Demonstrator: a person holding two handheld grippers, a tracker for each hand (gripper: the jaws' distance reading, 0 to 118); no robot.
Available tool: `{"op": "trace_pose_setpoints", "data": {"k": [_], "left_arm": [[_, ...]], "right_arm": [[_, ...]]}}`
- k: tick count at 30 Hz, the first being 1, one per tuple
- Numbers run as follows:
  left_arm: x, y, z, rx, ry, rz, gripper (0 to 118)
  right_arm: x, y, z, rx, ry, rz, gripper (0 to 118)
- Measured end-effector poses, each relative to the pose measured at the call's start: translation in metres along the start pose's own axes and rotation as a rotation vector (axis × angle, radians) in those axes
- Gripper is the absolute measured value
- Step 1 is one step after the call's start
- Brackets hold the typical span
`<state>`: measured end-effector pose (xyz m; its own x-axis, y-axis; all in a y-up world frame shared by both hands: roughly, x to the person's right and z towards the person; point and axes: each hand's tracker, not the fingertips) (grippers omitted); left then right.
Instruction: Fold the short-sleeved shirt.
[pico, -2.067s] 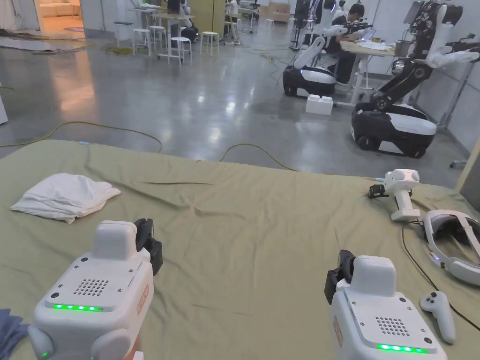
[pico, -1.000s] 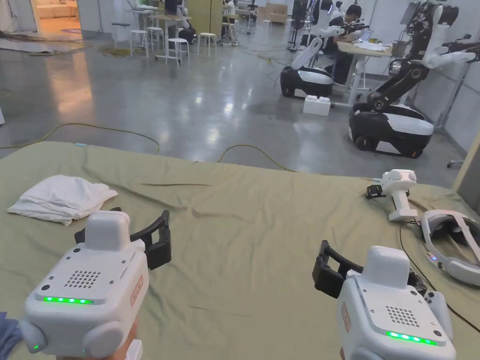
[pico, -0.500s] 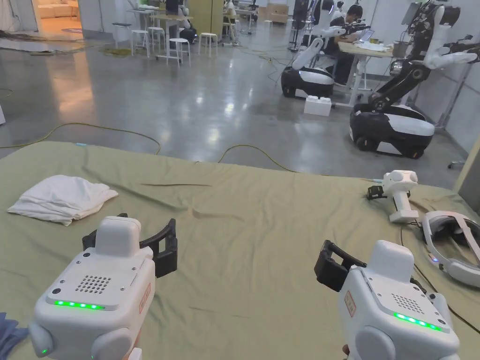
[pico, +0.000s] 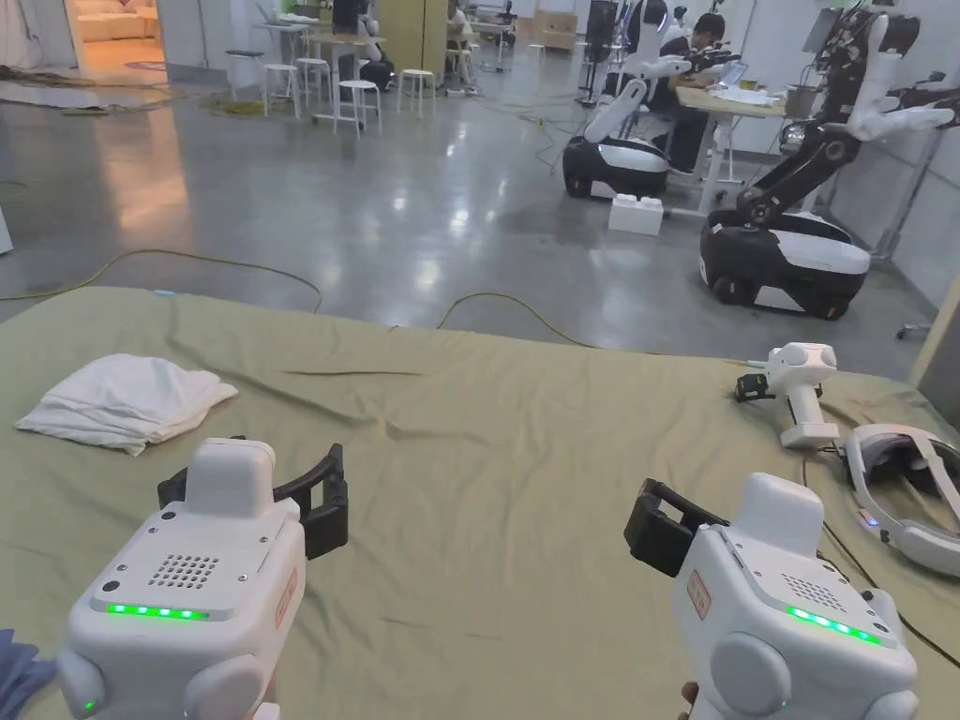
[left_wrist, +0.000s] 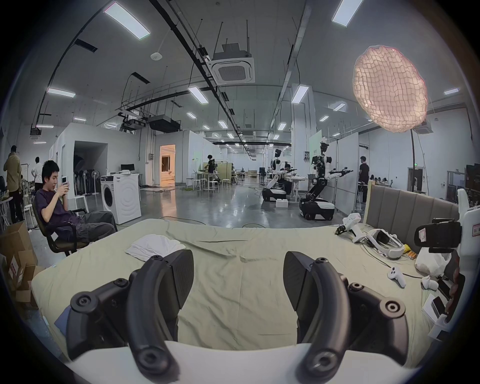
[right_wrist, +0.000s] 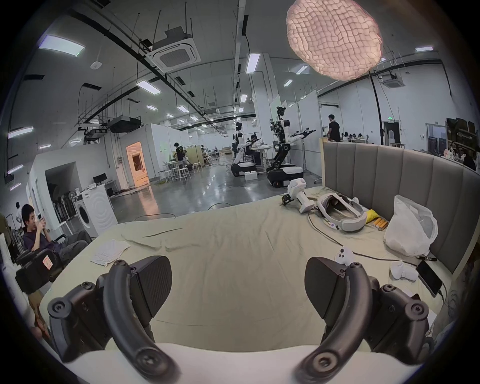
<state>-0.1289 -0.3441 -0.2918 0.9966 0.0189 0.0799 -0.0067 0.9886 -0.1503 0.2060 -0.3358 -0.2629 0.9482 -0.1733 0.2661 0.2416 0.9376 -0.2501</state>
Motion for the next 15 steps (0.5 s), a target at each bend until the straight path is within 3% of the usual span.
{"op": "trace_pose_setpoints", "data": {"k": [15], "left_arm": [[-0.0035,-0.0041,-0.0014,-0.027,-0.017,-0.002,78]], "right_arm": [[-0.002,-0.003,-0.0038,-0.017,-0.041,0.026,106]]}}
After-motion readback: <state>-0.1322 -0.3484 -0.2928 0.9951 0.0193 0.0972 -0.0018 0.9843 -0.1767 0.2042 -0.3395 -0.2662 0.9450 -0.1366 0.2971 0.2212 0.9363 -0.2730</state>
